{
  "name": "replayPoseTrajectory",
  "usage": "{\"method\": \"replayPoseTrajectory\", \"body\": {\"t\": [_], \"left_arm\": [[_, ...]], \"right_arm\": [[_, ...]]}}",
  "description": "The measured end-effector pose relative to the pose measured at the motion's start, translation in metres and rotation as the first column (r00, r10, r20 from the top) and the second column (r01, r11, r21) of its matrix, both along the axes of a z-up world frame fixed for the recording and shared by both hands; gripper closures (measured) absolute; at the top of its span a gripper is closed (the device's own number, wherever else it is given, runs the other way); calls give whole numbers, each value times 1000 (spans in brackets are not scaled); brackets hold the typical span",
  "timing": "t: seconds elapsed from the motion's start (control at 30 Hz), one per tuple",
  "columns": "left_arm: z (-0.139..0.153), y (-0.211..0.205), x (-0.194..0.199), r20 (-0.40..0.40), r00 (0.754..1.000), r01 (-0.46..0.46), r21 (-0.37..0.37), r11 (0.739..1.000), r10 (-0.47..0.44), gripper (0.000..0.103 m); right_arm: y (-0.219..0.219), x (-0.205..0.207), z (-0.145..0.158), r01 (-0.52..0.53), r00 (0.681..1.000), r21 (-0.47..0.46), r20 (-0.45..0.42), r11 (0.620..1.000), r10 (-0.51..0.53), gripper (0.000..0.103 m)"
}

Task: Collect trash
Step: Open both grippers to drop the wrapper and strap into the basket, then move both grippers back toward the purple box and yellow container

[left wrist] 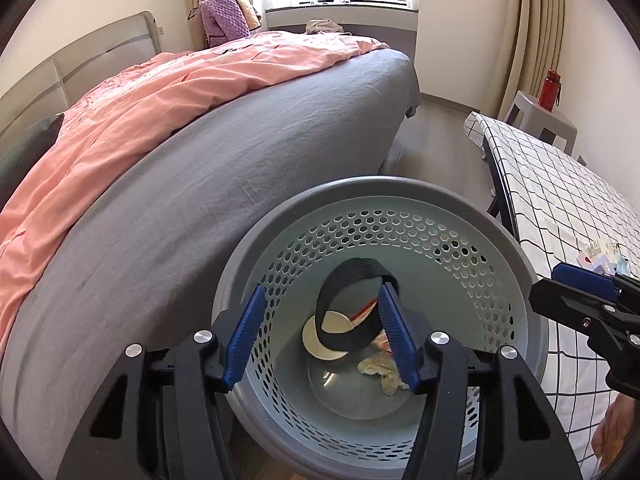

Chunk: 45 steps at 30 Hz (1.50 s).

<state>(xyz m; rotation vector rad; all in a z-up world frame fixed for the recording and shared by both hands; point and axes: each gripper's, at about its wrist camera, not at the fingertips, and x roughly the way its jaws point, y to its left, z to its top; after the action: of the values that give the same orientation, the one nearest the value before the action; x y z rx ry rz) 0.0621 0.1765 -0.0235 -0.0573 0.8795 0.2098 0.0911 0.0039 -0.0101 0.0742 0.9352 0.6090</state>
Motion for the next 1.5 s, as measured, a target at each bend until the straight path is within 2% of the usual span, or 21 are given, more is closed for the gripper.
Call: {"method": "replayPoseTrajectory", "body": {"t": [0.1, 1.1, 1.37, 1.5], "left_arm": [[-2, 1, 2, -14, 1000, -14, 8, 1000, 14, 39], [8, -6, -6, 36, 999, -28, 46, 999, 27, 37], [12, -13, -11, 58, 998, -20, 53, 998, 17, 33], [15, -17, -13, 72, 997, -15, 51, 999, 12, 30]], "right_arm": [[-1, -1, 1, 5, 1000, -1, 4, 1000, -5, 47], [-11, -9, 4, 23, 1000, -6, 13, 1000, -23, 46], [-21, -16, 7, 43, 999, -12, 25, 999, -43, 45], [-28, -19, 8, 63, 997, -11, 33, 998, -63, 41]]}}
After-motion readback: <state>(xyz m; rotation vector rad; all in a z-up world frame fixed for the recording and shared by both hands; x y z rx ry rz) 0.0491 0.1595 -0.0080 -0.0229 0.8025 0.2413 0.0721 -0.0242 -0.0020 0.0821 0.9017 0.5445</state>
